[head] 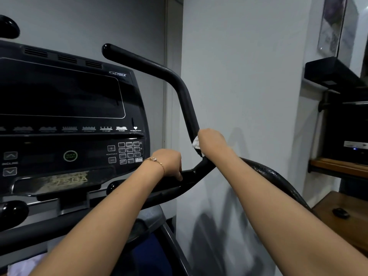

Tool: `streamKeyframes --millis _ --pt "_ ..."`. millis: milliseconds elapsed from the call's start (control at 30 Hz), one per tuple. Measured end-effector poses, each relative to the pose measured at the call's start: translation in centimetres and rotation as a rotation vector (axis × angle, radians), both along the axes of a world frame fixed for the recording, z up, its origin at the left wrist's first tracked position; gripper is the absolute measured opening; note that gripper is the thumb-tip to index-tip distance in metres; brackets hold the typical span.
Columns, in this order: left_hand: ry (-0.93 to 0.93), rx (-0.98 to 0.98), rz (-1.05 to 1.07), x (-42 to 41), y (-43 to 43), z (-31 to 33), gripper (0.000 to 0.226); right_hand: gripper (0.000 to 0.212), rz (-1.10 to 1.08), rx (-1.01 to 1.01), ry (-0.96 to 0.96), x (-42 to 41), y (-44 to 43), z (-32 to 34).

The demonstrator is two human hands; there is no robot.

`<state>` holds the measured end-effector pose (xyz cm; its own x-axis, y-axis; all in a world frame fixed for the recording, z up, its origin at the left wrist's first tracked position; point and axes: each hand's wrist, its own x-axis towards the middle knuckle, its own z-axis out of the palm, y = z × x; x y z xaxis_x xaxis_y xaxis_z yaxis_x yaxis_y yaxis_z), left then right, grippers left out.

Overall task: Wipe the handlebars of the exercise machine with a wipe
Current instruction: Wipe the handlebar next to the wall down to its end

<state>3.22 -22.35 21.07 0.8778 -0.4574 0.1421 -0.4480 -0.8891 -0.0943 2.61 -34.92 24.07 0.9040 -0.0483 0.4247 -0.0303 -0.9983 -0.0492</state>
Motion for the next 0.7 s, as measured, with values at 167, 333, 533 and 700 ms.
streamKeyframes --millis 167,333,533,700 --pt "0.003 -0.02 0.008 0.0 0.0 0.0 0.035 0.033 -0.047 0.012 -0.117 0.2 -0.7 -0.6" --pt "0.008 -0.045 0.022 0.1 0.0 -0.1 0.036 0.035 -0.078 0.184 -0.104 1.4 -0.5 0.1" --pt "0.001 -0.058 0.042 0.3 0.0 -0.2 0.037 0.015 -0.133 0.173 -0.079 1.4 -0.3 0.4" --pt "-0.01 -0.051 0.055 -0.1 -0.2 -0.2 0.039 0.033 -0.128 0.184 -0.111 1.6 -0.5 0.5"
